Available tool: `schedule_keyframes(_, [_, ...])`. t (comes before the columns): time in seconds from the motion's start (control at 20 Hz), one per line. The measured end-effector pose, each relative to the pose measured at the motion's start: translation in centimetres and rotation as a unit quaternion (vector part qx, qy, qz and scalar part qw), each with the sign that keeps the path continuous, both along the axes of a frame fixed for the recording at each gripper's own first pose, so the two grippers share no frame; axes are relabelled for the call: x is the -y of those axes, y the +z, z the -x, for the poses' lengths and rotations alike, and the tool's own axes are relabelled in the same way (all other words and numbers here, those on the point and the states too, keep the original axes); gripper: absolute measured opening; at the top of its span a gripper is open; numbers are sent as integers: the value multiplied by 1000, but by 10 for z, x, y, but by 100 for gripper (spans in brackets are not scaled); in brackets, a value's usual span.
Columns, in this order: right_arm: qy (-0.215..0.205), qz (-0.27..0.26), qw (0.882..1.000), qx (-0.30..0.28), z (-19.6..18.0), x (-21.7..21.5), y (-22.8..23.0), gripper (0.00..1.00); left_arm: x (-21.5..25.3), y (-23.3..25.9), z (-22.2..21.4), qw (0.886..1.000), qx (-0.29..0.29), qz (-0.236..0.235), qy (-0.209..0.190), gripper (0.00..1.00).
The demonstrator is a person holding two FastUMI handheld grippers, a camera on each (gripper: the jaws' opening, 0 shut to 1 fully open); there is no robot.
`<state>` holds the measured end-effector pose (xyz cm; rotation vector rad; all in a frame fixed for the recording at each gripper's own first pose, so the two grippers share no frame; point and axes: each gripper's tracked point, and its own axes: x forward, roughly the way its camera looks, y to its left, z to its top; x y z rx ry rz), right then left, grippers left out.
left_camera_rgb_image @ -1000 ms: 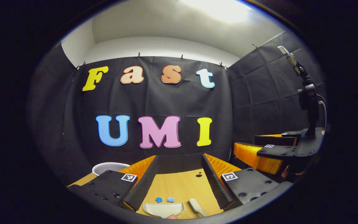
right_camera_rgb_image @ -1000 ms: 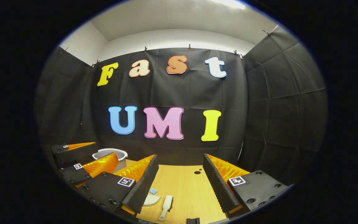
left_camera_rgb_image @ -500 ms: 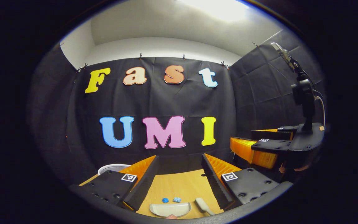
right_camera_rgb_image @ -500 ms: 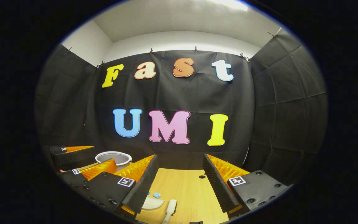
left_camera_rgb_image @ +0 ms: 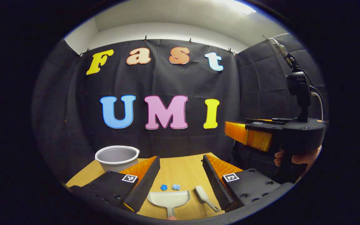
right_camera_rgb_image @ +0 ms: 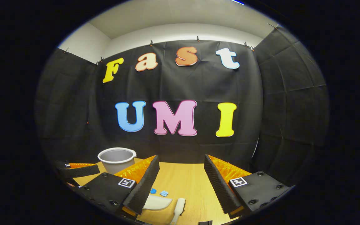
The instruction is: Pick up the small broom and dustpan from the desktop, sweep the trash into the dustpan with the broom, and then empty the trash into the garbage bin.
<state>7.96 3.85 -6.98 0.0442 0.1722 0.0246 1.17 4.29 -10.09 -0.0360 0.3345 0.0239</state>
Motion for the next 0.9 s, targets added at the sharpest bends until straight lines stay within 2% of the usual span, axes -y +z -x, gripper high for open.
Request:
schedule_keyframes(0.2, [0,-52,994,-101,-15,-1,-78,94,-1,-59,4,994,-104,30,18,82])
schedule_keyframes(0.3, [7,-82,984,-158,-23,-6,-124,94,-7,-97,8,984,-174,30,29,82])
schedule_keyframes(0.35, [13,-97,977,-188,-26,-10,-147,94,-9,-118,13,975,-218,32,34,82])
schedule_keyframes(0.4, [18,-110,971,-213,-29,-13,-169,94,-8,-136,21,961,-269,42,39,82])
schedule_keyframes(0.5, [30,-135,952,-272,-26,-17,-212,94,-3,-168,30,922,-379,68,45,83])
schedule_keyframes(0.65, [27,-158,923,-350,-21,-11,-265,95,-1,-192,36,876,-470,94,50,84])
schedule_keyframes(0.75, [27,-169,906,-387,-18,-8,-288,95,-6,-195,42,840,-530,106,47,84])
schedule_keyframes(0.8, [25,-176,901,-396,-19,-4,-295,95,-9,-196,46,823,-556,106,43,85])
schedule_keyframes(0.9, [19,-185,896,-402,-25,4,-301,95,-13,-203,49,803,-587,91,37,85])
